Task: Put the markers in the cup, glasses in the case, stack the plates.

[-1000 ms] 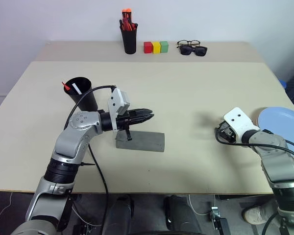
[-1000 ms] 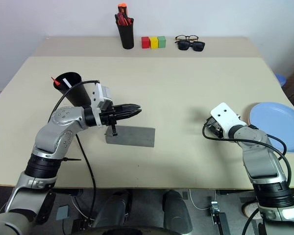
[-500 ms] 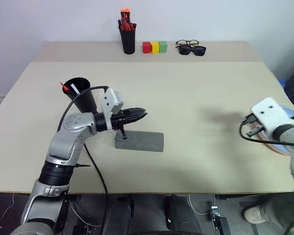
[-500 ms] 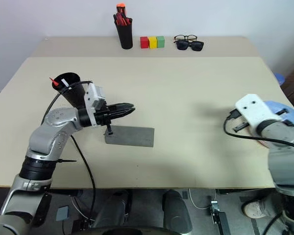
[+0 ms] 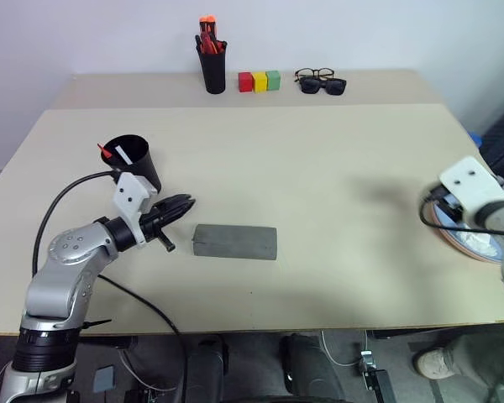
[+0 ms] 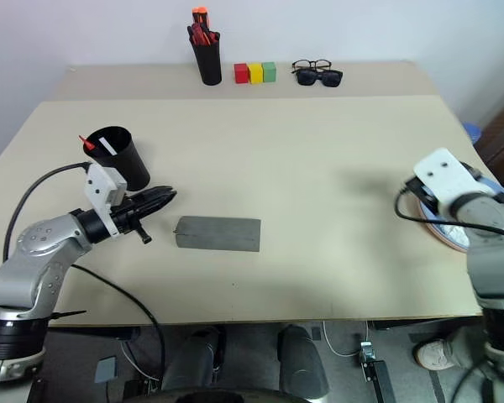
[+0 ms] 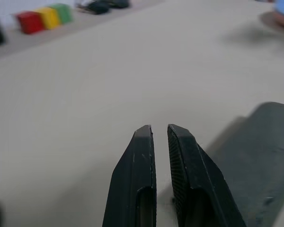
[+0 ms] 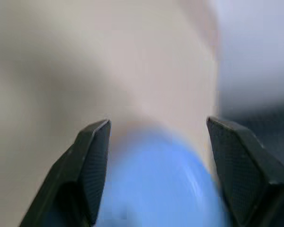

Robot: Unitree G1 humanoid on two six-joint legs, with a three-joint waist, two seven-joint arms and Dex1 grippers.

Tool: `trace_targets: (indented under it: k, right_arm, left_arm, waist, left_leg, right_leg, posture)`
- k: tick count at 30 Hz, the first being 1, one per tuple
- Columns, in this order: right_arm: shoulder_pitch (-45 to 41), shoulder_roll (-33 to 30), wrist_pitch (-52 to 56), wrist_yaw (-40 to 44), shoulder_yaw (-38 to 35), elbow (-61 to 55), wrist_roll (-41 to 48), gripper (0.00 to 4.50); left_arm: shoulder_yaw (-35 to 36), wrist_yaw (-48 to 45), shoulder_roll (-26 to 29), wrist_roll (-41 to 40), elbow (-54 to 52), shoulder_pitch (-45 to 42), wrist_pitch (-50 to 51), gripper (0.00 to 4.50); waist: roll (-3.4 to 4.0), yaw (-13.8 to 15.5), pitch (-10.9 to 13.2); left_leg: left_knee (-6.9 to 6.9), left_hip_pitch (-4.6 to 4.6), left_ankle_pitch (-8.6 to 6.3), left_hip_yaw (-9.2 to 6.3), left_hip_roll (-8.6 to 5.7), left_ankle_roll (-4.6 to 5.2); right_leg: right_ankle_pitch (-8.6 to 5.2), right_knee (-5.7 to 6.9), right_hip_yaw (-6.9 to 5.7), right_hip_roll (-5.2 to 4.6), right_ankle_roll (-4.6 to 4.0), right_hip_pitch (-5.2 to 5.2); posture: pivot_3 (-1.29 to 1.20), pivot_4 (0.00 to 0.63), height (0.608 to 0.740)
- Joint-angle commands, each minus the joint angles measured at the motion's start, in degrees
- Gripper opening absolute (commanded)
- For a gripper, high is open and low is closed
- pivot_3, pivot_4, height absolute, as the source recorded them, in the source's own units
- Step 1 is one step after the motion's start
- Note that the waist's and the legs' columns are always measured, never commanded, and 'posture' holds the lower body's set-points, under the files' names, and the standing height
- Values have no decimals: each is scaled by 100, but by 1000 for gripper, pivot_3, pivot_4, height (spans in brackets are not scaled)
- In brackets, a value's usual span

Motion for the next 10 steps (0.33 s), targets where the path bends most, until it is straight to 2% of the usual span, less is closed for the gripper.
trace_targets:
  k: [1, 6, 10]
  right_arm:
    - [-232, 399, -34, 589, -182, -184, 1031, 3391]
    - [-406, 645, 32, 1003, -26, 54, 1636, 3391]
    - [-589, 664, -106, 1161, 272, 397, 1622, 3391]
  left_arm:
    - [807, 334, 147, 160, -242, 526, -271, 474]
    - [1411, 709, 28, 47, -328, 1006, -278, 474]
    - [1464, 824, -42, 63, -496, 1252, -327, 474]
  waist:
    - [1, 5, 1]
    - [1, 134, 1]
    - [0, 164, 0]
  left_leg:
    - [-3, 0, 0, -2, 0, 0]
    - [8, -6, 0, -2, -6, 0]
    - [6, -4, -1, -1, -6, 0]
  right_leg:
    - [0, 1, -1, 0, 0, -1]
    - [1, -6, -3, -7, 1, 2]
    - [-1, -9, -3, -7, -2, 4]
  posture:
    - [0, 150, 740]
    - [0, 150, 740]
    - [0, 150, 740]
